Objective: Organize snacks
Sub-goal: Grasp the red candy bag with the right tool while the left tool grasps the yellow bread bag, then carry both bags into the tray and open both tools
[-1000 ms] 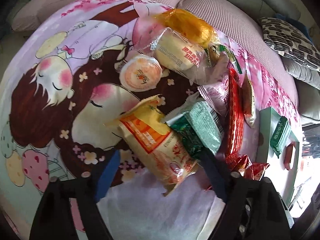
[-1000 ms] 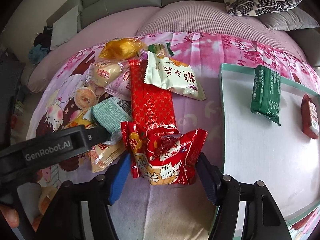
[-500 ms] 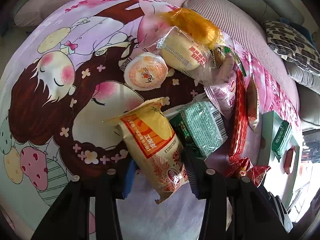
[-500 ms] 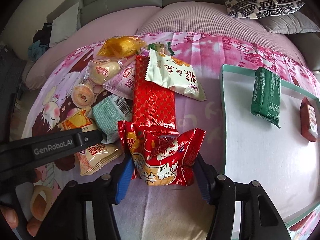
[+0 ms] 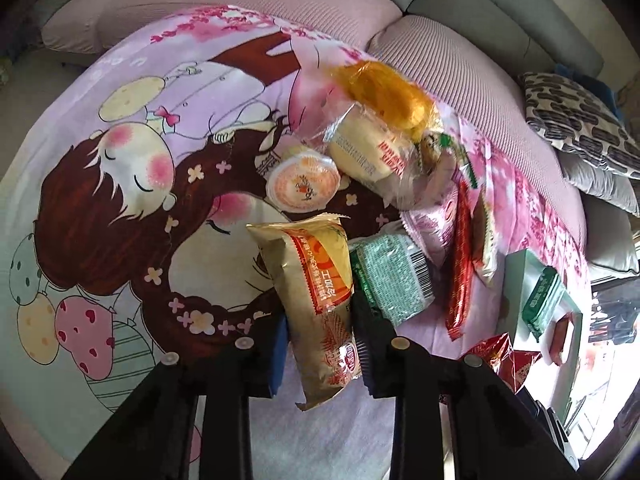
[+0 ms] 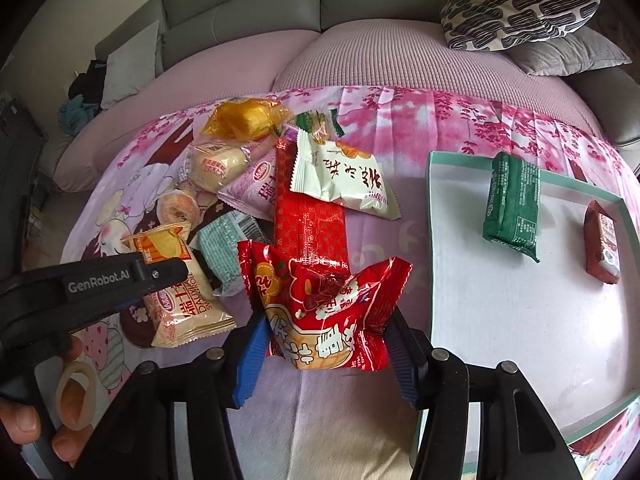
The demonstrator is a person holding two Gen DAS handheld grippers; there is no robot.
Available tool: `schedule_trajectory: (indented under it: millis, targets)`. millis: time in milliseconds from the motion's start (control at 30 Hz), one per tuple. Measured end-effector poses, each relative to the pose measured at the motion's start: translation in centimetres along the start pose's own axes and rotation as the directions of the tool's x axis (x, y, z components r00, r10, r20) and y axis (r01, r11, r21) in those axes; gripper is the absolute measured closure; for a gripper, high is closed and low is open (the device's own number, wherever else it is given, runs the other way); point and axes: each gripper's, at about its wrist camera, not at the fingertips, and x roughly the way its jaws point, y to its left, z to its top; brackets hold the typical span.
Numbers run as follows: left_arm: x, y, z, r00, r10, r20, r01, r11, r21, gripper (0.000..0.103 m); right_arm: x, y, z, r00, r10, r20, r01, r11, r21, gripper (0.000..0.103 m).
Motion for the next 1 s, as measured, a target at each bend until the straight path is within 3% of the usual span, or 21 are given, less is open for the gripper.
schedule_trajectory:
  millis: [367,700,867,1000]
  targets:
    - [-3.0,-0.1,0.0,0.997,-0.027,0.068,0.027,1.0,0.003,0.072,-0.9,-0.1,-0.1,1.0,0.002,0.004,-0.002,1.0,0.01,0.045]
    - [-5.2,-3.4,-0.1,0.985,-0.112,0.129,0.099,0.99,0.103,0.072,-2.7,-3.1,0.5,0.999,-0.048,0.026,0.045,0.994,0.099,0.045]
    - [-5.6,-7.5,-1.3,0.976,-0.186,0.118,0.156,0.962,0.223,0.072,-4.6,-7.5,0.9,0.99,-0.13,0.053,0.117,0.971,0.211,0.045]
    - [-5.5,-11.6,-3.0,0.967,-0.242,0.08,0.203,0.92,0.337,0.072,-6.1,-12.0,0.9,0.976,-0.209,0.055,0.181,0.93,0.32,0.045]
